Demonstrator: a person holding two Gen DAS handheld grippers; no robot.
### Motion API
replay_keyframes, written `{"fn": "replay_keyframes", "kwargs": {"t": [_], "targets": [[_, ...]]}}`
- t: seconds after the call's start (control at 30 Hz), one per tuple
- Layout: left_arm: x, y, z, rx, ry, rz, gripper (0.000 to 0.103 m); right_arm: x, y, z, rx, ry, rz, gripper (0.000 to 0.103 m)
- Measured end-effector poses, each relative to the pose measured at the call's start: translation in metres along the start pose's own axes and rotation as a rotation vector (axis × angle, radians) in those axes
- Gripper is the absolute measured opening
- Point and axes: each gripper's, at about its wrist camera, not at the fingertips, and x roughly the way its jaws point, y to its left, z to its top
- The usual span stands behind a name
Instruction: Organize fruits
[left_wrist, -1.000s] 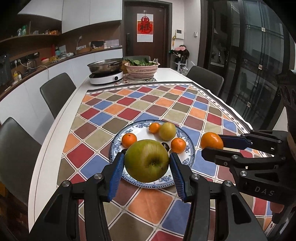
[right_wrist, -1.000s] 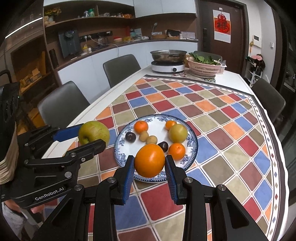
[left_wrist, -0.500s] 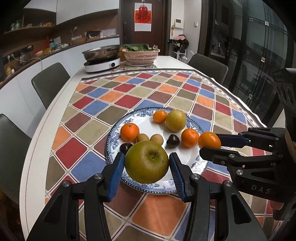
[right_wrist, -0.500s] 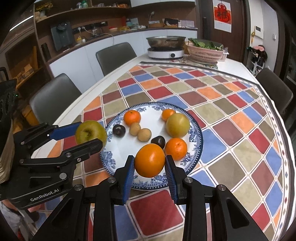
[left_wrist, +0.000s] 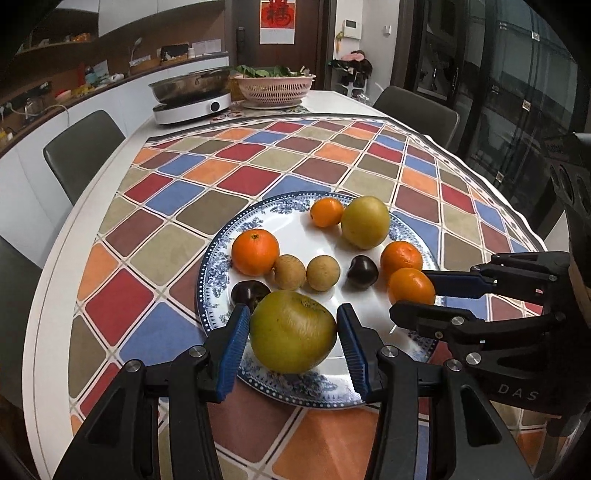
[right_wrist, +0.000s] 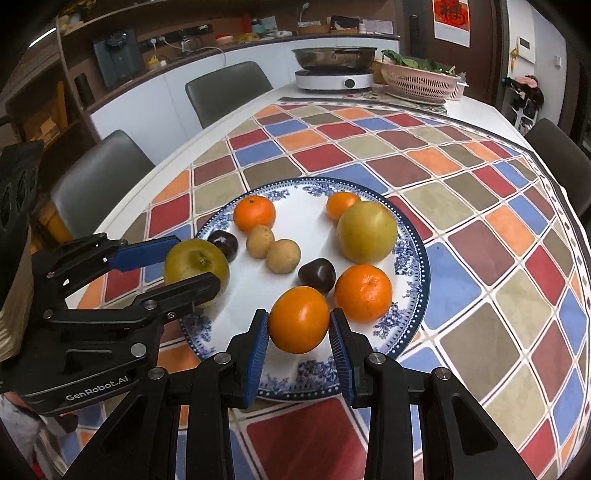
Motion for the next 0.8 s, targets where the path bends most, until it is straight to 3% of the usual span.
{"fn": "replay_keyframes", "kwargs": {"t": [0.07,0.2,0.27,0.63,0.73,0.8], "targets": [[0.001,0.001,0.001,0.001,-0.003,-0.004,0.042,0.004,-0.001,0.000,0.003,0.007,0.003,0.034],[-0.005,0.000,0.007,0.004,-0.030,0.005,0.042,0.006,-0.004,0.002,0.019,0.007,0.021,0.036],[-0.008,0.000,0.008,0.006,-0.038,0.010,0.042,0.005,-0.006,0.002,0.035,0.001,0.029,0.044],[-0.034,-0.009,0.002,-0.006,-0.054,0.045,0.042,-0.019,-0.001,-0.001,0.031,-0.047,0.014,0.044],[-0.047,-0.013,-0.001,-0.021,-0.068,0.053,0.045,-0.033,0.001,-0.004,0.032,-0.070,0.007,0.044],[-0.056,-0.016,-0.003,-0.025,-0.079,0.063,0.055,-0.043,0.003,-0.007,0.031,-0.088,0.002,0.044]]}}
